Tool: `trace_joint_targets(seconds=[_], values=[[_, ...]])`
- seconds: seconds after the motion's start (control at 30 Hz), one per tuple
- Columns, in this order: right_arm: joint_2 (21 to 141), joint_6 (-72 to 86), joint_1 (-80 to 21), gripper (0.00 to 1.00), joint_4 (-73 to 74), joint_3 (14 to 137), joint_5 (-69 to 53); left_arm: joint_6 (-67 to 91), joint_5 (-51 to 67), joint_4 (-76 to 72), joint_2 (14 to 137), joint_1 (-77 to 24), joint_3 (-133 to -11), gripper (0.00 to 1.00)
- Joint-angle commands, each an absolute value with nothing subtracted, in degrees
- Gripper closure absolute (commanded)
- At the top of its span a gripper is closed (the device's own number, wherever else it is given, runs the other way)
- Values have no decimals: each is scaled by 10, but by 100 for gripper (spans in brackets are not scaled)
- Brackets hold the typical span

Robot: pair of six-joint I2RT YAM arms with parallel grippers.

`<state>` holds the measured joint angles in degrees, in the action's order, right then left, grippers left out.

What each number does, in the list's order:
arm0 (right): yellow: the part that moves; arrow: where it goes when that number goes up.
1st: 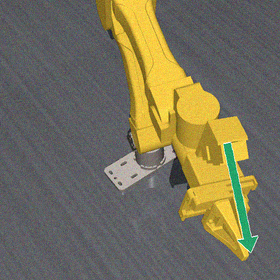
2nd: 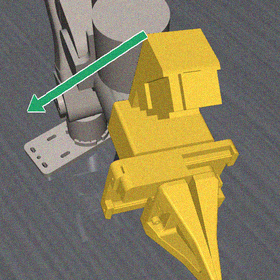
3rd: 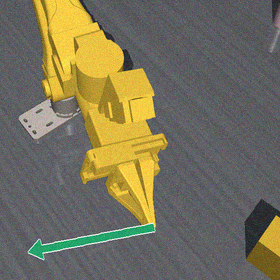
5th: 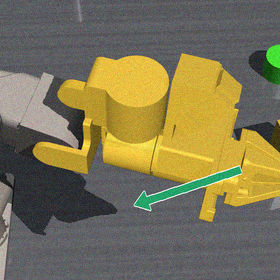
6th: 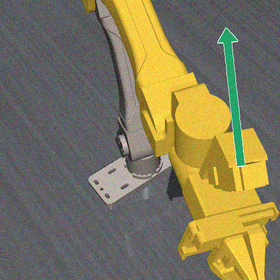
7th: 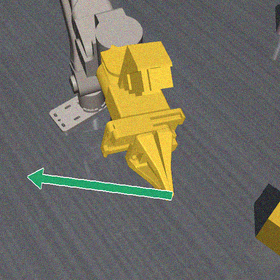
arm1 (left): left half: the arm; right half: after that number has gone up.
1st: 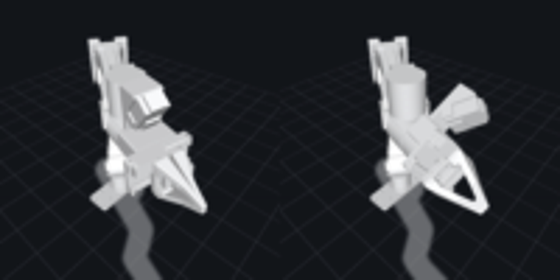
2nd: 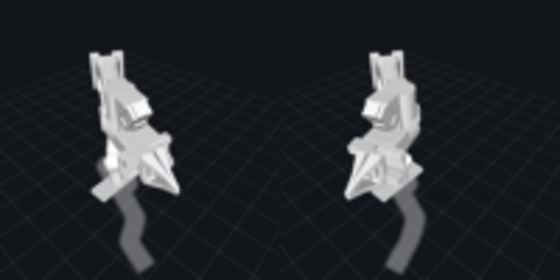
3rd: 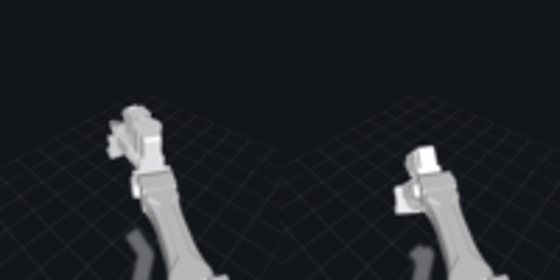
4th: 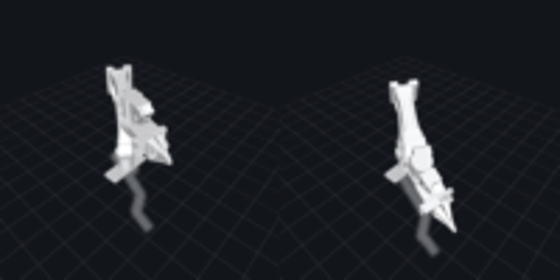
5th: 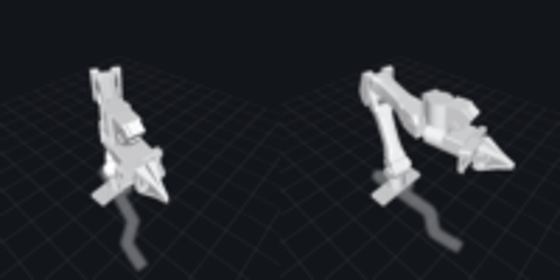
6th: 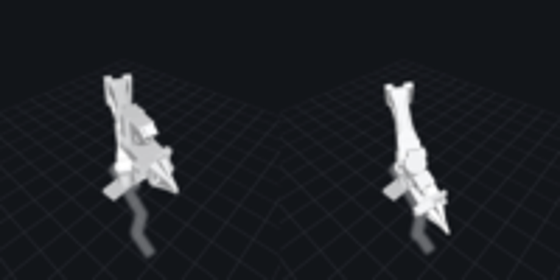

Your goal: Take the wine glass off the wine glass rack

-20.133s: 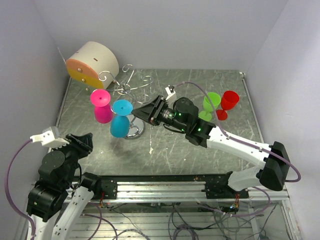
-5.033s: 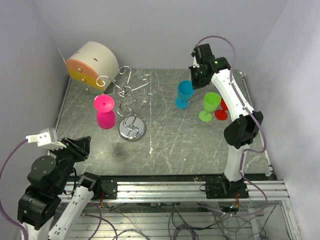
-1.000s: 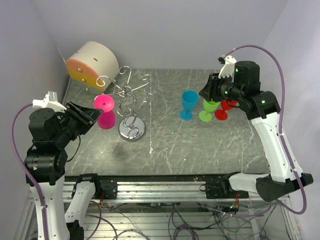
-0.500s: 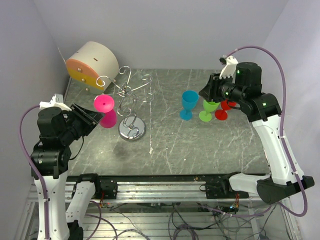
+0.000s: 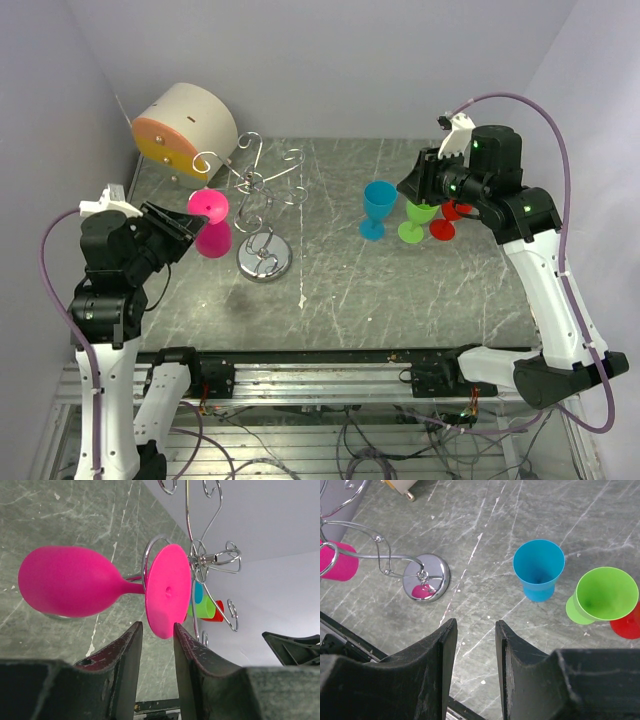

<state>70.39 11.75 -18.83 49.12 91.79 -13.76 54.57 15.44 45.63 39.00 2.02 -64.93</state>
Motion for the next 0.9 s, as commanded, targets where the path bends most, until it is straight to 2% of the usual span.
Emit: trace_joint_targets(seconds=[0.0, 0.17, 0.37, 0.63, 0.87], values=[[696, 110, -189, 64, 474, 914, -142, 559, 145, 406, 390, 15, -635, 59], [695, 109, -189, 64, 471, 912, -143, 572, 143, 380, 388, 15, -616, 63], [693, 109, -189, 64, 470, 915, -142, 583, 134, 374, 380, 15, -613, 78], [690, 109, -189, 64, 467, 915, -139, 620, 123, 364, 365, 15, -619, 90], [685, 108, -189, 64, 461, 912, -137, 648, 65, 362, 342, 15, -637, 93]])
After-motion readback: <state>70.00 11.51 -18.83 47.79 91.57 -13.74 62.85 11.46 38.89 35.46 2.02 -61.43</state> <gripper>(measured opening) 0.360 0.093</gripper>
